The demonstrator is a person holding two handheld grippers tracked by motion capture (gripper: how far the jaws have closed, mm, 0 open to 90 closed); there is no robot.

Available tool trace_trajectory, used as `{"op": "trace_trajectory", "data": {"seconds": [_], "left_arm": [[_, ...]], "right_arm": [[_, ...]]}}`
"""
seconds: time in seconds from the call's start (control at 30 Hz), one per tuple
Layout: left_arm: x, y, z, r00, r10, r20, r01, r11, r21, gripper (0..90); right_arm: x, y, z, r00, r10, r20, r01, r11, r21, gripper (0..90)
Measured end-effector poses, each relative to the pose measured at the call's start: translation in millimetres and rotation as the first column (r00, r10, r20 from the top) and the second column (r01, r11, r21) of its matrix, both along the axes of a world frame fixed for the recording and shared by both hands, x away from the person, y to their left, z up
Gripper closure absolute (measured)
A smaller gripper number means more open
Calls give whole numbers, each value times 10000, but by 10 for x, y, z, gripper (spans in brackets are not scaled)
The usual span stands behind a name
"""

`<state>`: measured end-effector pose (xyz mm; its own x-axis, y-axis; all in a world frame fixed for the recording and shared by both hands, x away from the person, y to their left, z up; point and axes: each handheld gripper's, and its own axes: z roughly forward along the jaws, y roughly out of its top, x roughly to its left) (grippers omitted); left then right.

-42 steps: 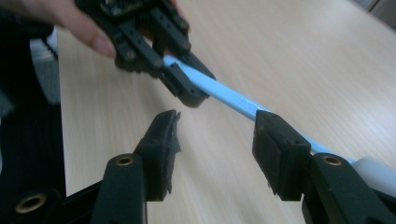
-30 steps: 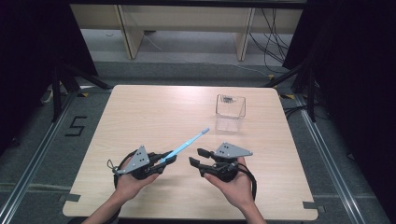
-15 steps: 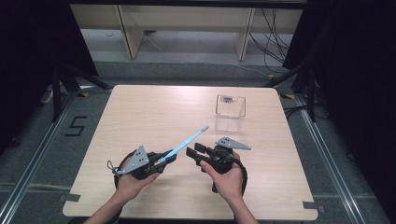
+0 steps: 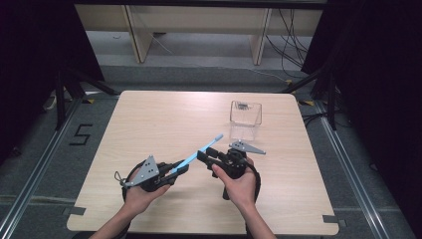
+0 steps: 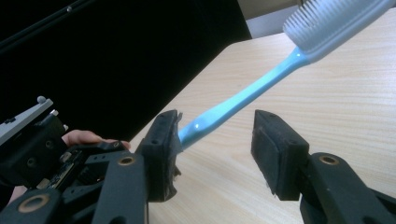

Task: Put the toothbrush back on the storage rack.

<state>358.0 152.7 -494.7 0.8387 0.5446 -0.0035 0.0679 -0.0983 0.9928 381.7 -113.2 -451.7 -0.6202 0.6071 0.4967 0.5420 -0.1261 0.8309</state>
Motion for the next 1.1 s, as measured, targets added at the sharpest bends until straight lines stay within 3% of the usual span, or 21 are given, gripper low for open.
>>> {"op": "trace_trajectory", "data": {"seconds": [1.1], "left_arm": [[-35, -53, -35, 10000, 30, -64, -31, 9999, -112, 778]], "right_arm": [[59, 41, 47, 9997, -231, 73, 230, 9996, 150, 557]]}}
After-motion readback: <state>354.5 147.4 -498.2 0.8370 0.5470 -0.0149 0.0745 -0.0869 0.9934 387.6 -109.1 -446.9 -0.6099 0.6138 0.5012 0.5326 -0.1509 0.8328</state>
